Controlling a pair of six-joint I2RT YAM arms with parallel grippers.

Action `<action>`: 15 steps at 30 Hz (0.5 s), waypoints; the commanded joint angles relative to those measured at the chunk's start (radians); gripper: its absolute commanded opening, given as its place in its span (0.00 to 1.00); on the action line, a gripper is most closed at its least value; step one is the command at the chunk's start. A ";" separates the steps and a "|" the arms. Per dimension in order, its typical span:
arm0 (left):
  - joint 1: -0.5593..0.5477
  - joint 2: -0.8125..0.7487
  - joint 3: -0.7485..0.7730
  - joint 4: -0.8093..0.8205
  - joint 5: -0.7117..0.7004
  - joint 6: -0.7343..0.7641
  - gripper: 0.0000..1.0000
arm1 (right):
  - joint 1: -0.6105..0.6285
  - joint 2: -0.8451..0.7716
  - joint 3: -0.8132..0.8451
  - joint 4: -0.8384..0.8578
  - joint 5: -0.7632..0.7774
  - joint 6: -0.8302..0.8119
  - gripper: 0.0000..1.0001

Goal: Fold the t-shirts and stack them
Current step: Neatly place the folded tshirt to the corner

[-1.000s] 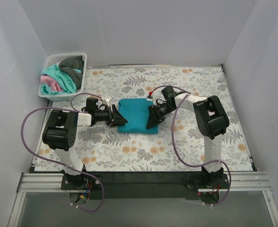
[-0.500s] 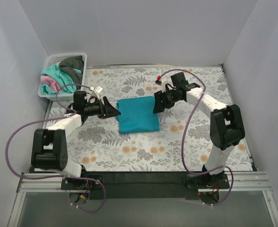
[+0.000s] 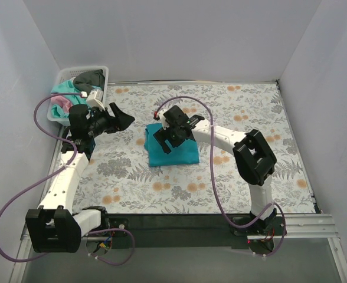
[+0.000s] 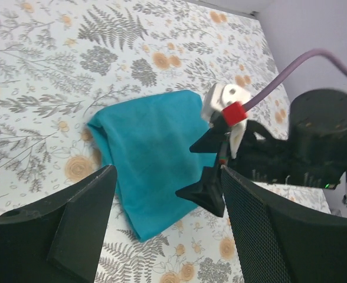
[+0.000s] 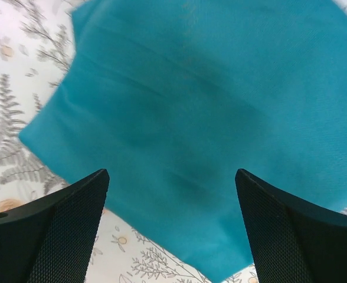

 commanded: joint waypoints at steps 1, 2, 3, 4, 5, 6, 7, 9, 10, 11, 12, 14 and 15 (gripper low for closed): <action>0.007 -0.040 0.011 -0.054 -0.107 0.024 0.67 | 0.016 0.042 0.045 -0.013 0.157 0.058 0.79; 0.005 -0.040 0.011 -0.054 -0.124 0.026 0.66 | 0.018 0.053 0.040 -0.012 0.194 0.065 0.78; 0.007 -0.040 0.011 -0.054 -0.132 0.026 0.67 | 0.016 0.074 0.023 -0.012 0.208 0.069 0.77; 0.007 -0.034 0.009 -0.049 -0.138 0.023 0.67 | 0.012 0.085 0.017 -0.012 0.209 0.069 0.77; 0.007 -0.031 0.006 -0.044 -0.139 0.022 0.67 | 0.009 0.093 0.006 -0.012 0.205 0.069 0.76; 0.007 -0.026 0.005 -0.041 -0.139 0.018 0.67 | -0.001 0.104 -0.006 -0.012 0.185 0.068 0.76; 0.007 -0.017 0.002 -0.034 -0.139 0.015 0.67 | -0.008 0.107 -0.027 -0.012 0.171 0.057 0.77; 0.009 -0.009 -0.002 -0.029 -0.136 0.016 0.67 | -0.036 0.095 -0.053 -0.013 0.142 0.016 0.80; 0.007 -0.002 -0.003 -0.024 -0.138 0.019 0.67 | -0.053 0.088 -0.084 -0.013 0.121 0.003 0.84; 0.009 0.002 -0.003 -0.023 -0.138 0.022 0.67 | -0.074 0.078 -0.099 -0.013 0.120 0.002 0.84; 0.009 0.005 -0.003 -0.021 -0.135 0.026 0.67 | -0.099 0.061 -0.115 -0.013 0.099 -0.030 0.84; 0.007 0.021 -0.002 -0.009 -0.130 0.036 0.67 | -0.186 0.050 -0.147 -0.016 0.088 -0.079 0.84; 0.009 0.028 0.003 -0.006 -0.126 0.041 0.67 | -0.250 0.039 -0.156 -0.018 0.088 -0.104 0.84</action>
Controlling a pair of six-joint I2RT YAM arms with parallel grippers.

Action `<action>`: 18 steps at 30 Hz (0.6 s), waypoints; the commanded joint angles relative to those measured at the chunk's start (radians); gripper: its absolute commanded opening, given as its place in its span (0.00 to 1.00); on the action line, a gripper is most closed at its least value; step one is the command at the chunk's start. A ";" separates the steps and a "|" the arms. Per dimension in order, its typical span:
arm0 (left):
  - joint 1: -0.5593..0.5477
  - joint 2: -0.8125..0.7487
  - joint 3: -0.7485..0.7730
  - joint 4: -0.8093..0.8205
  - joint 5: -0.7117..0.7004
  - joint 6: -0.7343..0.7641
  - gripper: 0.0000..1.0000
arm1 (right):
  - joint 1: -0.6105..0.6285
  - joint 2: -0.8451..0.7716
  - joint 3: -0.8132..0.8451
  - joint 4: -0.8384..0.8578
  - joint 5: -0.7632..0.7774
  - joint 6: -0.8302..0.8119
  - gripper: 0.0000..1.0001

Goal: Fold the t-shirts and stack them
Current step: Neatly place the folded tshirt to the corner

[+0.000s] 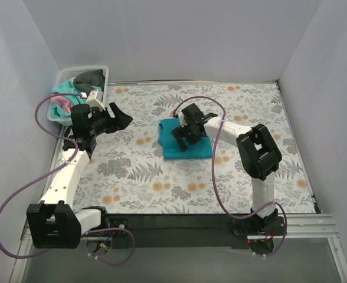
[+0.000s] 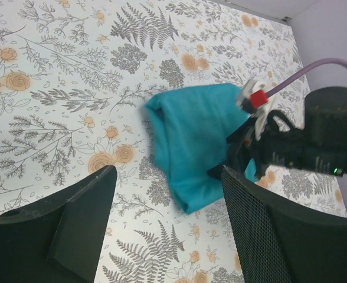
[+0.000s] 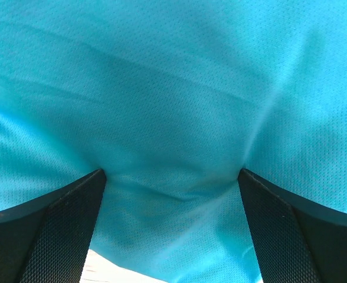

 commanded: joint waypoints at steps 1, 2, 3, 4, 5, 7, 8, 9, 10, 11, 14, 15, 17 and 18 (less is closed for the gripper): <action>0.008 0.018 0.005 0.021 -0.012 0.032 0.67 | -0.183 -0.029 -0.061 -0.047 0.011 -0.123 0.84; 0.006 0.038 0.009 0.021 -0.015 0.034 0.67 | -0.217 -0.030 -0.064 -0.047 0.006 -0.150 0.84; 0.006 0.052 0.012 0.023 -0.015 0.038 0.67 | -0.280 -0.027 -0.062 -0.047 0.006 -0.176 0.83; 0.006 0.061 0.024 0.020 0.003 0.047 0.68 | -0.312 -0.024 -0.058 -0.052 0.006 -0.231 0.82; 0.006 0.070 0.029 0.018 0.008 0.061 0.68 | -0.346 -0.018 -0.041 -0.058 -0.026 -0.265 0.81; 0.006 0.099 0.052 0.009 0.033 0.078 0.69 | -0.438 0.002 -0.023 -0.064 -0.035 -0.331 0.80; 0.008 0.112 0.060 0.003 0.040 0.090 0.70 | -0.470 0.010 -0.013 -0.066 -0.037 -0.405 0.80; 0.006 0.121 0.069 -0.001 0.043 0.101 0.70 | -0.531 0.032 0.014 -0.066 -0.082 -0.446 0.80; 0.006 0.142 0.080 -0.012 0.044 0.107 0.70 | -0.562 0.051 0.033 -0.066 -0.087 -0.479 0.80; 0.008 0.152 0.092 -0.017 0.046 0.110 0.70 | -0.593 0.069 0.052 -0.067 -0.104 -0.514 0.80; 0.006 0.184 0.109 -0.028 0.060 0.117 0.70 | -0.681 0.157 0.172 -0.092 -0.164 -0.656 0.79; 0.006 0.191 0.110 -0.026 0.066 0.117 0.70 | -0.734 0.204 0.203 -0.092 -0.161 -0.699 0.79; 0.006 0.210 0.115 -0.025 0.080 0.112 0.70 | -0.759 0.282 0.328 -0.136 -0.172 -0.747 0.80; 0.008 0.218 0.117 -0.026 0.086 0.110 0.70 | -0.774 0.309 0.364 -0.142 -0.166 -0.759 0.79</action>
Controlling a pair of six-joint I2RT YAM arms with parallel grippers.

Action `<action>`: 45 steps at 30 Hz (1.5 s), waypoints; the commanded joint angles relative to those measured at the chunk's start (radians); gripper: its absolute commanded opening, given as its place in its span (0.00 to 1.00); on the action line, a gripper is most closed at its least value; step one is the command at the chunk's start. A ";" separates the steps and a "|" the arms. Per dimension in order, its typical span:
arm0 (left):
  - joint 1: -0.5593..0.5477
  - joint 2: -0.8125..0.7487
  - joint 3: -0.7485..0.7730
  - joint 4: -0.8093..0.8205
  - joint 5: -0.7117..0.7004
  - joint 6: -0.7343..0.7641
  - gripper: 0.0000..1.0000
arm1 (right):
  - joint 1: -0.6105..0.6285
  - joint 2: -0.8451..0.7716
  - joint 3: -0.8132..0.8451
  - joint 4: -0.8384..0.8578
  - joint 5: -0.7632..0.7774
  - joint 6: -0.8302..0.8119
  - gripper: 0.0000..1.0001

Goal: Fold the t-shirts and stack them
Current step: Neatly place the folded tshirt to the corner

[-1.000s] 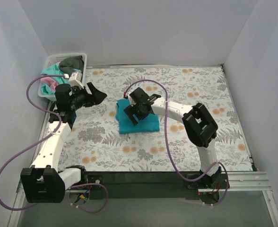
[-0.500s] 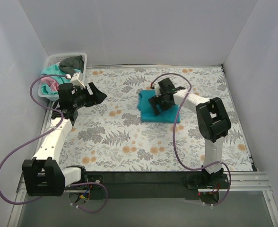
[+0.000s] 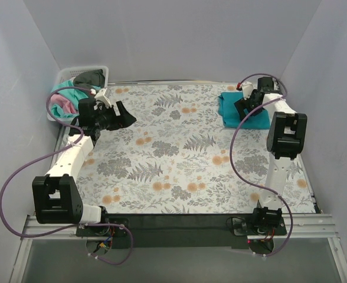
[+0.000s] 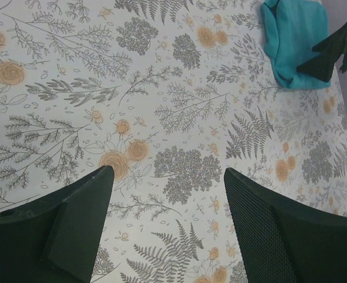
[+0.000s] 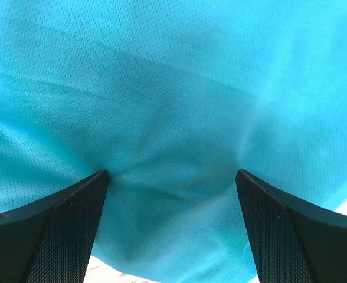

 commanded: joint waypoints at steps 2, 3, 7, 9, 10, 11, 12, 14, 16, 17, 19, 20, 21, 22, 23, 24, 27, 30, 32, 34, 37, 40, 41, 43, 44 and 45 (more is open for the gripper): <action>0.008 0.023 0.039 -0.015 0.045 0.018 0.70 | -0.053 0.168 0.191 -0.104 0.035 -0.198 0.79; 0.006 0.026 0.040 -0.013 0.048 0.021 0.70 | -0.061 0.196 0.210 -0.103 0.038 -0.207 0.79; 0.008 0.055 0.062 -0.019 0.059 0.028 0.70 | -0.071 0.242 0.237 -0.097 0.055 -0.269 0.79; 0.006 0.077 0.076 -0.030 0.062 0.031 0.70 | -0.077 0.254 0.259 -0.100 0.057 -0.257 0.79; 0.006 0.081 0.089 -0.033 0.066 0.033 0.70 | -0.079 0.253 0.260 -0.100 0.055 -0.249 0.79; 0.006 0.087 0.095 -0.036 0.068 0.035 0.70 | -0.078 0.242 0.265 -0.098 0.049 -0.232 0.79; 0.006 0.097 0.103 -0.036 0.068 0.035 0.71 | -0.078 0.234 0.273 -0.098 0.046 -0.215 0.81; 0.008 0.109 0.134 -0.041 0.071 0.030 0.74 | -0.078 0.195 0.286 -0.100 0.029 -0.171 0.86; 0.006 0.133 0.169 -0.056 0.083 0.038 0.96 | -0.074 0.153 0.320 -0.104 0.011 -0.132 0.91; 0.008 0.144 0.216 -0.067 0.086 0.044 0.96 | -0.071 0.104 0.335 -0.107 -0.017 -0.087 0.94; 0.006 0.192 0.276 -0.128 0.082 0.077 0.97 | -0.067 0.049 0.366 -0.109 -0.040 -0.043 0.98; 0.006 0.215 0.307 -0.152 0.059 0.085 0.97 | -0.062 -0.001 0.377 -0.114 -0.063 -0.025 0.98; 0.008 0.236 0.380 -0.182 0.045 0.096 0.97 | -0.058 -0.031 0.383 -0.118 -0.074 0.009 0.98; 0.006 0.261 0.419 -0.252 0.027 0.125 0.97 | -0.053 -0.058 0.379 -0.120 -0.083 0.026 0.98; 0.008 0.313 0.457 -0.284 0.005 0.133 0.98 | -0.051 -0.115 0.373 -0.123 -0.101 0.042 0.98; 0.006 0.336 0.535 -0.348 -0.050 0.142 0.98 | -0.045 -0.140 0.362 -0.129 -0.112 0.075 0.98; 0.006 0.410 0.631 -0.422 -0.136 0.189 0.98 | -0.025 -0.243 0.291 -0.169 -0.135 0.116 0.98; 0.006 0.430 0.637 -0.473 -0.177 0.222 0.98 | 0.001 -0.353 0.149 -0.200 -0.170 0.185 0.98; 0.006 0.419 0.610 -0.475 -0.170 0.238 0.98 | 0.016 -0.448 -0.005 -0.200 -0.209 0.242 0.98; 0.005 0.388 0.538 -0.461 -0.161 0.245 0.98 | 0.042 -0.512 -0.118 -0.192 -0.216 0.279 0.98; 0.006 0.335 0.429 -0.441 -0.182 0.255 0.98 | 0.123 -0.631 -0.330 -0.154 -0.206 0.319 0.98; 0.006 0.263 0.334 -0.415 -0.193 0.269 0.98 | 0.165 -0.735 -0.497 -0.094 -0.201 0.354 0.98; 0.005 0.243 0.317 -0.409 -0.197 0.271 0.98 | 0.175 -0.763 -0.516 -0.091 -0.206 0.360 0.98; 0.006 0.194 0.292 -0.401 -0.199 0.272 0.98 | 0.179 -0.777 -0.539 -0.091 -0.207 0.360 0.98; 0.006 0.181 0.287 -0.404 -0.196 0.272 0.98 | 0.177 -0.784 -0.539 -0.089 -0.203 0.354 0.98; 0.005 0.174 0.289 -0.416 -0.199 0.272 0.98 | 0.177 -0.789 -0.530 -0.088 -0.201 0.348 0.98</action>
